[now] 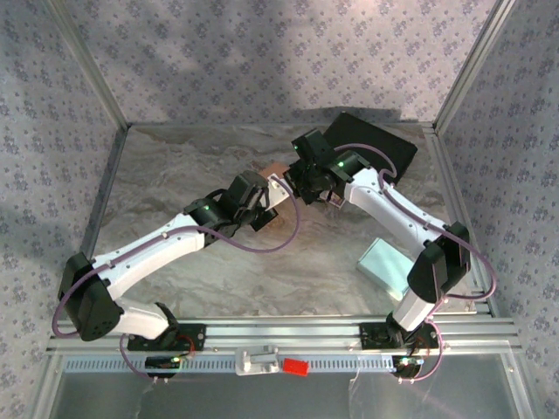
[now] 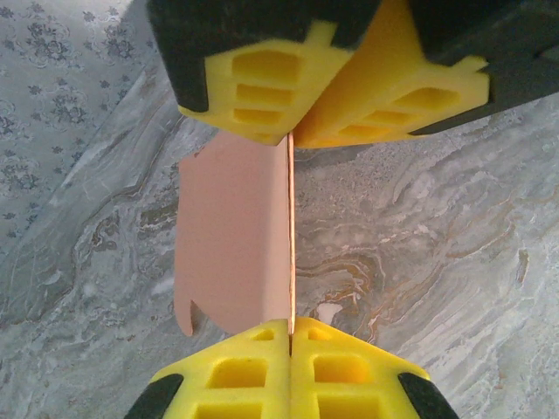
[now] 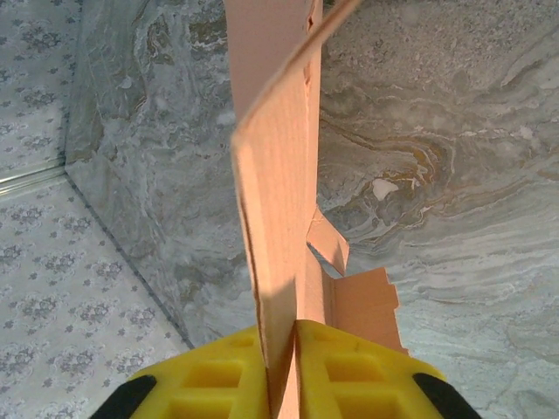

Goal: Fold the paper box

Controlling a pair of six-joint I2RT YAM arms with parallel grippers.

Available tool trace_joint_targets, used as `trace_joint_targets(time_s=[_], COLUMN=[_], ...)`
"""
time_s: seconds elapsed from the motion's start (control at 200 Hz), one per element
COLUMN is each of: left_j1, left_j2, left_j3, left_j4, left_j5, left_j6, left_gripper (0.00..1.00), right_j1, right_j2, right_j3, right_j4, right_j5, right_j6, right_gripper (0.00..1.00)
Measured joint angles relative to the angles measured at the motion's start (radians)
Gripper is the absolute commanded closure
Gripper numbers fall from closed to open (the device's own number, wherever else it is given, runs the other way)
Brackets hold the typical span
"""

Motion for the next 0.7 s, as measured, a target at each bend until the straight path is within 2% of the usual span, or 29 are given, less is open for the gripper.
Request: trace_joint_targets(time_s=[0.15,0.335,0.495,0.59,0.64,0.68,0.7], left_j1=[0.000,0.000,0.002,0.002,0.002,0.002,0.002], left_j2=[0.001,0.011,0.013,0.013,0.013,0.013,0.013], left_j3=[0.004,0.012,0.013,0.014,0.015,0.020,0.023], left_j4=[0.000,0.000,-0.001,-0.001,-0.002,-0.006,-0.008], left_j5=[0.002,0.009,0.012,0.011,0.011,0.006,0.004], left_j6=[0.000,0.000,0.000,0.000,0.000,-0.003,-0.012], left_gripper=[1.00,1.00,1.00,1.00,0.87,0.63,0.54], right_j1=[-0.008,-0.011,-0.011,-0.011,-0.011,-0.011,-0.011], right_j2=[0.016,0.041,0.043,0.043,0.043,0.043,0.043], right_j3=[0.007,0.022,0.024,0.028,0.029,0.031,0.032], right_j4=[-0.003,-0.009,-0.009,-0.011,-0.011,-0.011,-0.011], right_j5=[-0.004,-0.005,-0.004,-0.003,-0.003,-0.003,-0.003], right_j6=[-0.012,-0.024,-0.025,-0.029,-0.030,-0.031,-0.032], right_gripper=[0.78,0.87,1.00,1.00,1.00,1.00,1.00])
